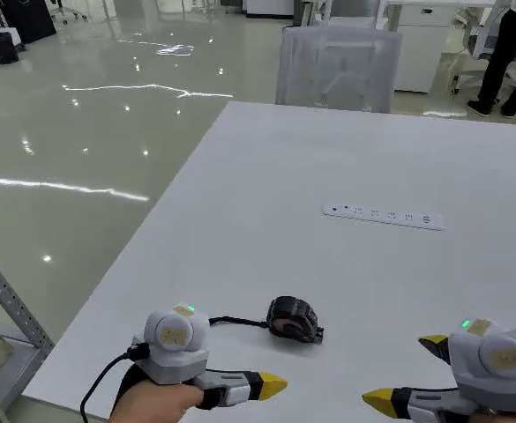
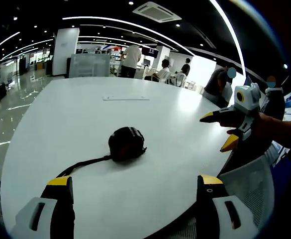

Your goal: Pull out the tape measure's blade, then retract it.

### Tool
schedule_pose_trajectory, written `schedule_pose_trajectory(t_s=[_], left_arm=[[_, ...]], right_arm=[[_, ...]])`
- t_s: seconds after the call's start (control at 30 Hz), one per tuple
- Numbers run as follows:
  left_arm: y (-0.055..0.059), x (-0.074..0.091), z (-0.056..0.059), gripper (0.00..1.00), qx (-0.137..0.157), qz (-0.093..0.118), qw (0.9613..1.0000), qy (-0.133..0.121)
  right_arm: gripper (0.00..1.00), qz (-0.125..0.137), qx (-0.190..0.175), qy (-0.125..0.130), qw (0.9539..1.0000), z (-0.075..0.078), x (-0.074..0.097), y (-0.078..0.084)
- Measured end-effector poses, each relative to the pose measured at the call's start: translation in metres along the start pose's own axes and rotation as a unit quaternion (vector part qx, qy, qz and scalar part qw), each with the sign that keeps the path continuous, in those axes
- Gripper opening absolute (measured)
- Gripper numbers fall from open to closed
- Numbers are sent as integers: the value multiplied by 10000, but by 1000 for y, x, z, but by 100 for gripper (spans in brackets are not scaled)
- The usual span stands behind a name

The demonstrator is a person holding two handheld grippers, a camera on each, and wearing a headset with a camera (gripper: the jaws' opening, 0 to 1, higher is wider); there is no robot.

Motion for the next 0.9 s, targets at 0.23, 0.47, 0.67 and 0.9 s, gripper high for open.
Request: schedule_pose_trajectory(t_s=[0.23,0.47,0.67,0.9], left_arm=[[4,15,-1,100,-87,-38,9999,99],[2,23,-2,100,-216,16,9996,178],[1,35,-6,100,-331,19,9992,215],[0,47,-11,100,-404,235,9986,263]], right_arm=[[87,77,-114,141,9998,-6,22,1],[94,252,-304,256,9989,-7,41,-4],[100,341,-390,341,9981,-7,52,-2],[100,294,-618,462,9966,-6,65,9]])
Point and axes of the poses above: the centre of the closed fingertips' face, and the gripper's own axes: x roughly backward along the fingers, z roughly to its right, y roughly out of its underside, the point moved 6 cm from there along x, roughly backward along the fingers, and after that the axes turned 4 degrees about z, right-handed, at the moved point
